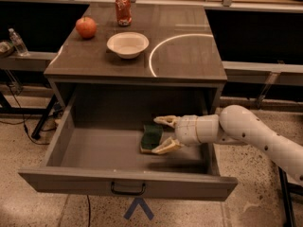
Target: Place sponge into top drawer
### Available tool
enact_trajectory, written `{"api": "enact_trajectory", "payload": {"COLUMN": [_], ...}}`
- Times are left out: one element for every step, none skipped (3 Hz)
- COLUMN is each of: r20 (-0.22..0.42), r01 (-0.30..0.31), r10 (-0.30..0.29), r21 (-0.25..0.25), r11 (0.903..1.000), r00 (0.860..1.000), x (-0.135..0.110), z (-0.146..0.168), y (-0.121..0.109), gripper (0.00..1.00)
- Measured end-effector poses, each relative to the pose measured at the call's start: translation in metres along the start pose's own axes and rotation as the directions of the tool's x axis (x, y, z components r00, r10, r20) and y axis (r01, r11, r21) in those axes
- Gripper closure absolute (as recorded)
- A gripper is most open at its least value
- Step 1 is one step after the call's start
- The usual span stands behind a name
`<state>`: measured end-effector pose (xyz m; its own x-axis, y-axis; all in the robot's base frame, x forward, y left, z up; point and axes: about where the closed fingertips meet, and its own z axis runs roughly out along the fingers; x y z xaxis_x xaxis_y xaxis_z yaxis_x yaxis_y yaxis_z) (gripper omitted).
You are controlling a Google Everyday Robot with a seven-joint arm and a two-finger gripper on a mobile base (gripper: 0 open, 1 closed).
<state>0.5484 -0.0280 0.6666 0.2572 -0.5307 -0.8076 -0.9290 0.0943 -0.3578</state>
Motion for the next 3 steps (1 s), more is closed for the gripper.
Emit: {"api": "enact_trajectory", "payload": {"r20": [0.071,0.106,0.125], "r01": [-0.038,-0.074,-0.114], "r10": [0.037,0.065,0.088], "r21": [0.021,0.087,0.216], "r11": [0.9990,0.9934,0.9696], "r00": [0.997,0.992,0.988], "x": [-0.024,-0.059,-0.091], "z": [-0.028,-0.090,-0.171], "y": [0.014,0.026,0.030], "gripper": [0.00,0.00,0.00]}}
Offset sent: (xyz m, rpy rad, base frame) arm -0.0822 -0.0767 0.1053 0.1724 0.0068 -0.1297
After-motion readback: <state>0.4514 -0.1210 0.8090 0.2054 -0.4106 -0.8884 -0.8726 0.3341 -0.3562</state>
